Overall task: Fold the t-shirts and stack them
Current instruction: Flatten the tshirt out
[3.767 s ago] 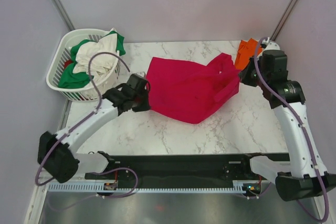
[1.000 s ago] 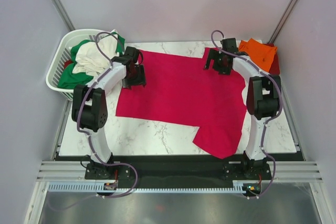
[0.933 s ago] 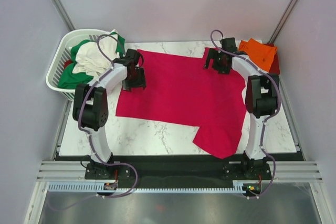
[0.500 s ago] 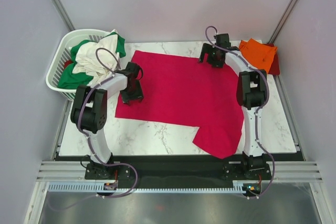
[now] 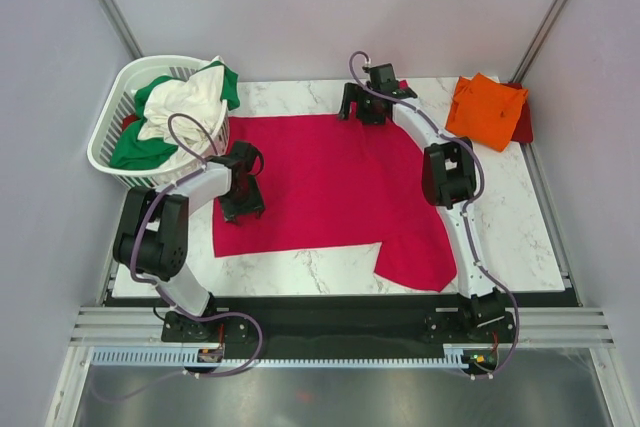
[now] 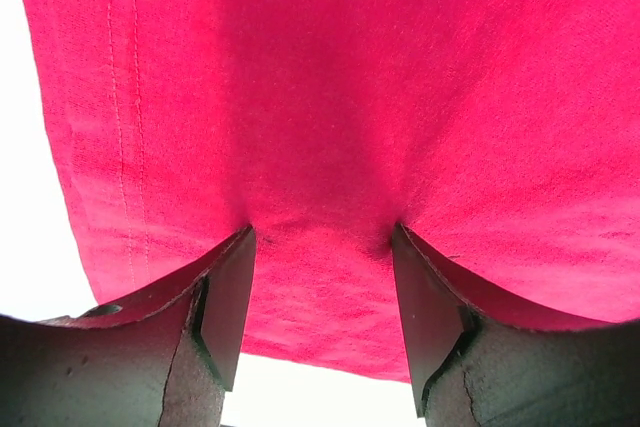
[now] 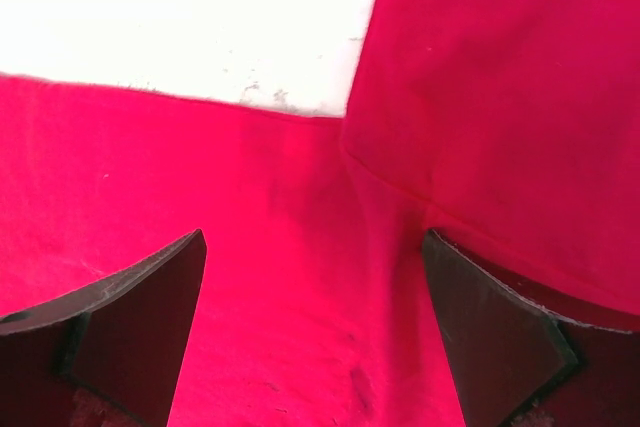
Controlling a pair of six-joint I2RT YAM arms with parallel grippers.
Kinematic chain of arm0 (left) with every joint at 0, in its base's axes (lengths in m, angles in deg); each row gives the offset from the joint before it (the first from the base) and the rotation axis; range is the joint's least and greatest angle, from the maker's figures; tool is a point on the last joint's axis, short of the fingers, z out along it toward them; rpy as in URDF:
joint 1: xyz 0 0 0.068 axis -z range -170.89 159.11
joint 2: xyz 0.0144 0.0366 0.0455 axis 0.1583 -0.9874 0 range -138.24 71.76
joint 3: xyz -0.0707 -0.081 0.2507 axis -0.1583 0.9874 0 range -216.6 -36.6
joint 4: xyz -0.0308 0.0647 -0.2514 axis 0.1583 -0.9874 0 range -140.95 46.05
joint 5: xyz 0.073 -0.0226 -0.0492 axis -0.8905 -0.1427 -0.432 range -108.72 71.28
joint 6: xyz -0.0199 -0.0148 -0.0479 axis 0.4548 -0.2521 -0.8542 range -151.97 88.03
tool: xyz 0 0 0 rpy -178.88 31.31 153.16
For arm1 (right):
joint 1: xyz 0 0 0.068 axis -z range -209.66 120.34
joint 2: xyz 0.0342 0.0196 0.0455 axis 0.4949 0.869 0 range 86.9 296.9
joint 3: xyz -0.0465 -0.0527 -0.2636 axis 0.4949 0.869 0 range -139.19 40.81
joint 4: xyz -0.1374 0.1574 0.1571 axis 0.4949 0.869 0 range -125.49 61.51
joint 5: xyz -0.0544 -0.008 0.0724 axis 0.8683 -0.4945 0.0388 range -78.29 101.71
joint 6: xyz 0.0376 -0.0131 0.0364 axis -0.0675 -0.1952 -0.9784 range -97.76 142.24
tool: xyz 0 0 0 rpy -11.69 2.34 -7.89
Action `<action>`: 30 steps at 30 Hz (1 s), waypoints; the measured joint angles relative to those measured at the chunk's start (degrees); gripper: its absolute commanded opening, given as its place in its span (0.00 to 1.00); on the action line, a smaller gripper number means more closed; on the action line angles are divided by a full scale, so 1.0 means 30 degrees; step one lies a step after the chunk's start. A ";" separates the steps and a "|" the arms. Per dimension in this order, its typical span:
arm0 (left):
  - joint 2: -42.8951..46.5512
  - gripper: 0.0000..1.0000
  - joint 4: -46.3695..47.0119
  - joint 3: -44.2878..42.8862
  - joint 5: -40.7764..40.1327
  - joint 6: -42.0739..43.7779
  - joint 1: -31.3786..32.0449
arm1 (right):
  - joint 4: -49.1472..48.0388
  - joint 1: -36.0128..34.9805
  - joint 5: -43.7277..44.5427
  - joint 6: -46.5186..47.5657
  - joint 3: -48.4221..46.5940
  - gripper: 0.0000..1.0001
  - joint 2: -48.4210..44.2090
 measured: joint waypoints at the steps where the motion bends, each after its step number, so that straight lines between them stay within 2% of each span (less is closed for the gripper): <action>1: -0.0029 0.64 -0.0029 -0.0036 -0.0007 0.0000 0.0000 | -0.0153 0.0051 0.0219 -0.0087 0.0211 0.98 -0.0087; 8: -0.0670 0.64 -0.0423 -0.0816 -0.0080 0.0015 0.0000 | -0.0685 0.1617 0.1195 -0.0998 0.2878 0.98 -0.1661; 14: -0.0882 0.64 -0.0291 -0.1086 -0.0058 0.0007 0.0233 | -0.0306 0.3177 -0.0678 -0.0801 0.2484 0.98 -0.1537; 24: -0.0743 0.63 -0.0393 -0.1209 -0.0204 0.0000 0.0539 | 0.0699 0.2659 -0.2863 -0.0197 0.2229 0.98 -0.1683; 27: 0.0408 0.67 -0.0532 -0.1137 -0.0095 0.0073 0.0539 | 0.1071 0.2237 -0.2404 0.0262 0.4291 0.98 -0.3643; 30: 0.2871 0.73 -0.0525 -0.1144 0.0357 0.0466 0.0554 | 0.1486 0.1807 -0.1260 0.0656 0.6841 0.98 -0.7082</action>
